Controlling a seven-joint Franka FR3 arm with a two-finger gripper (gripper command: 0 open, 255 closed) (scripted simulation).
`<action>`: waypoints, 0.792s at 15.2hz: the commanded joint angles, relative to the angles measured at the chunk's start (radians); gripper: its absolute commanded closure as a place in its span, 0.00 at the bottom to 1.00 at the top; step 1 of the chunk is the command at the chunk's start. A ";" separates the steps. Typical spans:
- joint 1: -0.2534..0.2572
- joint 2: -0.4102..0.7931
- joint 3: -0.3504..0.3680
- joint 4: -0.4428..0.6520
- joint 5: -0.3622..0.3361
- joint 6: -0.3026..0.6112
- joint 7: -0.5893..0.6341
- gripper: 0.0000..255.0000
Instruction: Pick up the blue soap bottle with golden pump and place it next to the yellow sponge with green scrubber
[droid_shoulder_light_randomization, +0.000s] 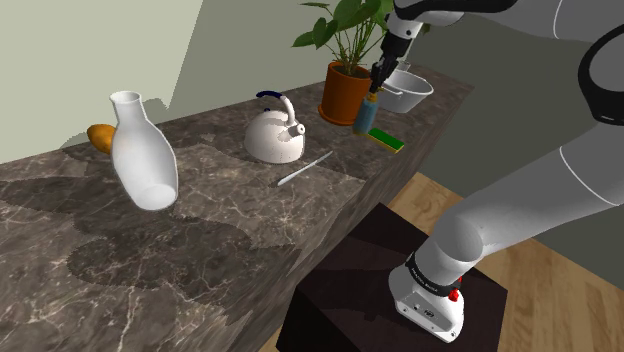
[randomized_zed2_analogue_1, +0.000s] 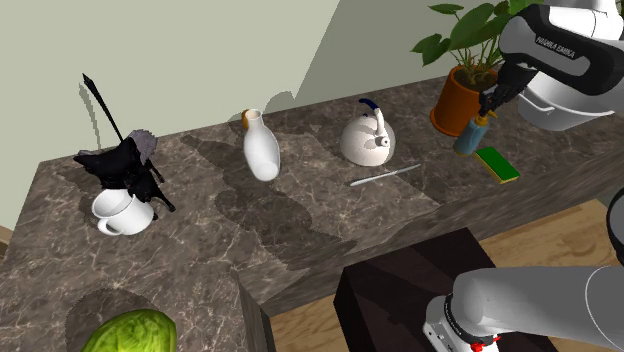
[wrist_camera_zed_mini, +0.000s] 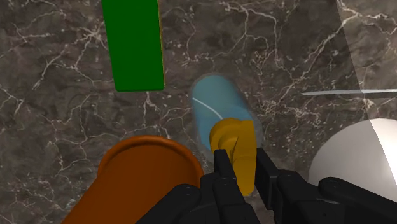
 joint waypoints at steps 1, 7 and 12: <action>0.000 0.000 -0.001 -0.027 0.000 0.028 0.000 1.00; -0.002 0.003 -0.003 -0.095 -0.001 0.099 -0.001 1.00; -0.002 0.003 -0.003 -0.095 -0.001 0.099 -0.001 1.00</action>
